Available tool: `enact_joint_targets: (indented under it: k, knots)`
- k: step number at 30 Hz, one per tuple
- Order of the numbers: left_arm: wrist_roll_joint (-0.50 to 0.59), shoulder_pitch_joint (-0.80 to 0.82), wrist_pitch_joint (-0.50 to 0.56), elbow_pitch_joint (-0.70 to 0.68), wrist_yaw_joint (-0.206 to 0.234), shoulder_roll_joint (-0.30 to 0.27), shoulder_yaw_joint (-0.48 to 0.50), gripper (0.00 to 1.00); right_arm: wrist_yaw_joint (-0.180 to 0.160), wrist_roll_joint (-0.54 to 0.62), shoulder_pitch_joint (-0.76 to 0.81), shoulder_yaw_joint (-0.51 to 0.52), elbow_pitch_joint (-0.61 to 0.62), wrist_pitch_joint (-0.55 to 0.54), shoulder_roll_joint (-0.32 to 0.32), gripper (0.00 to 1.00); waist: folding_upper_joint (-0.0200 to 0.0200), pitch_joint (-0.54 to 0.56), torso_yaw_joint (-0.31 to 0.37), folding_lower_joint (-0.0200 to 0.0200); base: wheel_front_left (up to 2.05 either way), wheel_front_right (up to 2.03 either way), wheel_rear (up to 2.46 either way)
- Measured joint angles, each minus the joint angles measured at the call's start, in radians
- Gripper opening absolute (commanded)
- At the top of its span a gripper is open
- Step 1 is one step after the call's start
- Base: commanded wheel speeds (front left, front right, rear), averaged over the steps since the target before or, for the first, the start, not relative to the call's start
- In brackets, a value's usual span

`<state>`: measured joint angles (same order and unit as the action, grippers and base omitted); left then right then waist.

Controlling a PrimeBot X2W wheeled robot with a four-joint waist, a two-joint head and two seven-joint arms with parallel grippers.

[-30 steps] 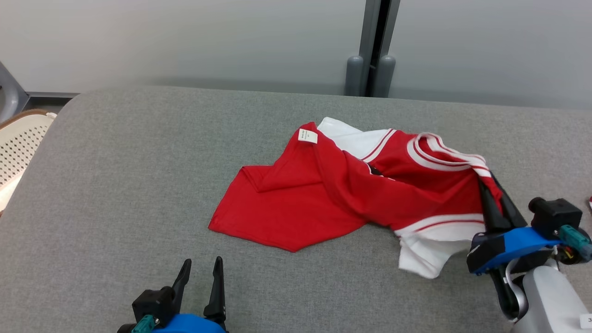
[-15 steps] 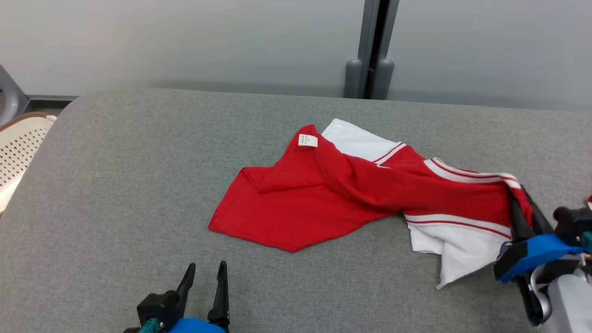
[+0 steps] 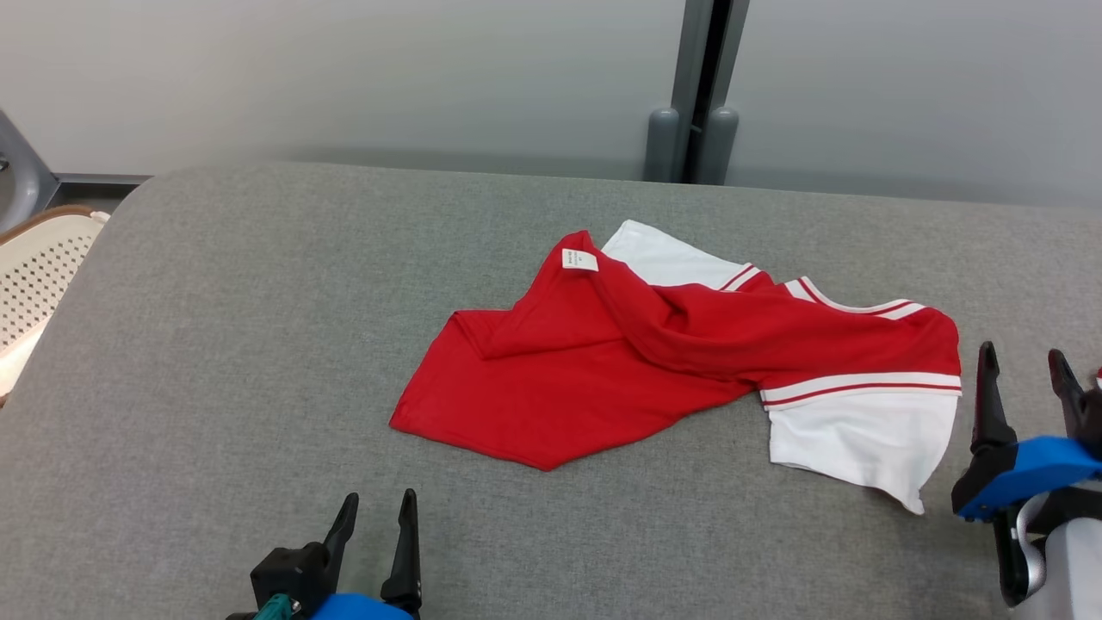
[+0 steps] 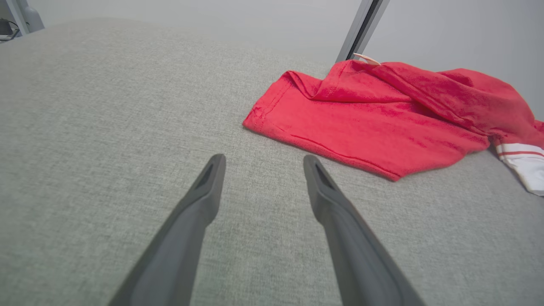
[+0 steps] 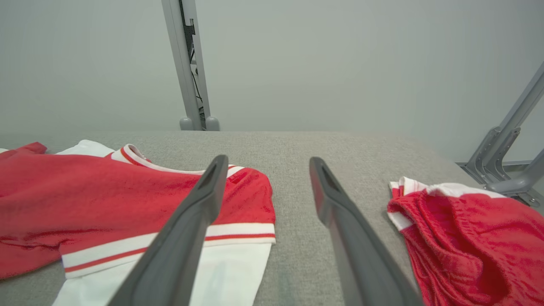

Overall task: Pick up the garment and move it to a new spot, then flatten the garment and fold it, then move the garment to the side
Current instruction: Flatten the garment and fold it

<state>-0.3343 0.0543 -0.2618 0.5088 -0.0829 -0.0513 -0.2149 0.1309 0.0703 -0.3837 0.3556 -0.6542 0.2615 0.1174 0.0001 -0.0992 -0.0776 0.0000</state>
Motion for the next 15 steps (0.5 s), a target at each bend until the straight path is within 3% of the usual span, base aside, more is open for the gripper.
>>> enact_joint_targets:
  k: [2,13,15]
  knots:
    - [0.0,-0.007,0.0,0.001,0.002,0.001,0.003,1.0,0.0,-0.001,0.039,0.01,0.036,0.0,-0.017,1.0,0.0,0.008,0.009,0.0,0.0,0.0,0.0]
    - [-0.011,-0.001,0.0,-0.01,0.012,0.001,0.008,1.0,0.0,-0.05,0.243,-0.152,0.143,0.001,-0.063,1.0,0.0,0.017,0.075,-0.0001,0.0,0.0,0.0]
    - [-0.011,0.1,0.0,-0.007,0.004,0.0,0.006,1.0,0.0,-0.068,0.241,-0.188,0.164,0.001,-0.065,1.0,0.0,-0.023,0.097,-0.0002,0.0,0.0,0.0]
